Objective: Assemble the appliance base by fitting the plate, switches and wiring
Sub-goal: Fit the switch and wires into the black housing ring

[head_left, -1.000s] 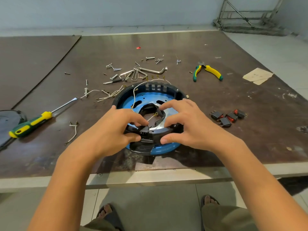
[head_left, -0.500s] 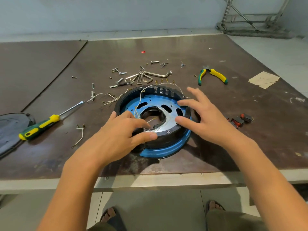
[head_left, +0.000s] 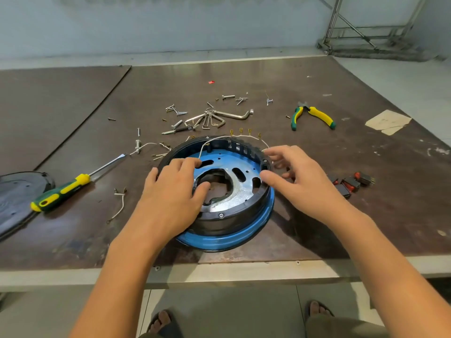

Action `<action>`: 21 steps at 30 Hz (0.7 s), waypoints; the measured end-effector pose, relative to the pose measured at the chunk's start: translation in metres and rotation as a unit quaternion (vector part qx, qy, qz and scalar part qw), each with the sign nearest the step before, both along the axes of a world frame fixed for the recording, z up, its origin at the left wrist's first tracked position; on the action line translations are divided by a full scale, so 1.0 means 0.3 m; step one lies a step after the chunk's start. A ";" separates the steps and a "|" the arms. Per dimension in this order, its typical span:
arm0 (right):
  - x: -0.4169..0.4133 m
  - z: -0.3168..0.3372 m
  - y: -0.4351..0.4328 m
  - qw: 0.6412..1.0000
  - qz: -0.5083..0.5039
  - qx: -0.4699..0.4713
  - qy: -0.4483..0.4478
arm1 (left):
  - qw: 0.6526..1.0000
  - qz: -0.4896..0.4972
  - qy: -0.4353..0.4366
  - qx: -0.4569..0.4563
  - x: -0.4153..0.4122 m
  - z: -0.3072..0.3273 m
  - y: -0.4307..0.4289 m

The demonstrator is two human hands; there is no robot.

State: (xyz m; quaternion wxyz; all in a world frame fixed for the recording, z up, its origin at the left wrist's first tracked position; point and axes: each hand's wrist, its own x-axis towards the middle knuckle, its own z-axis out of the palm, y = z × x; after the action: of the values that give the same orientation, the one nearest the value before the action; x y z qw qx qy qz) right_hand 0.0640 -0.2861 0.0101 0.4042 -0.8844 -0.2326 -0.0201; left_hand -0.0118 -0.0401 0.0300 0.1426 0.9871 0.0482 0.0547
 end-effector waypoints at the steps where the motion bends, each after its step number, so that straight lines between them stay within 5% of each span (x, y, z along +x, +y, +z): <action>1: 0.014 -0.015 -0.002 0.999 -0.027 0.022 0.015 | 1.000 0.003 0.012 -0.002 0.002 -0.001 -0.004; 4: 0.063 -0.043 0.007 0.991 -0.080 0.065 0.084 | 0.999 0.012 0.038 0.006 0.000 -0.010 -0.009; 11: 0.148 -0.042 0.064 0.991 -0.068 0.078 0.085 | 0.998 0.027 0.058 0.029 -0.014 -0.019 -0.023; 18: 0.120 0.032 0.076 0.978 -0.112 0.157 -0.086 | 0.998 0.038 0.054 0.002 0.004 -0.012 -0.006; 21: 0.084 0.090 0.084 0.974 -0.062 0.212 -0.052 | 0.998 0.039 0.047 -0.024 0.013 -0.007 -0.002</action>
State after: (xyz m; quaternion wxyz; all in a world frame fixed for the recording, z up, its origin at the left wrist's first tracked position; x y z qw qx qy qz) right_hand 0.0891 -0.2609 0.0372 0.5681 -0.7889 -0.1880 -0.1401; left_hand -0.0077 -0.0406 0.0278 0.1613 0.9822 0.0951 0.0121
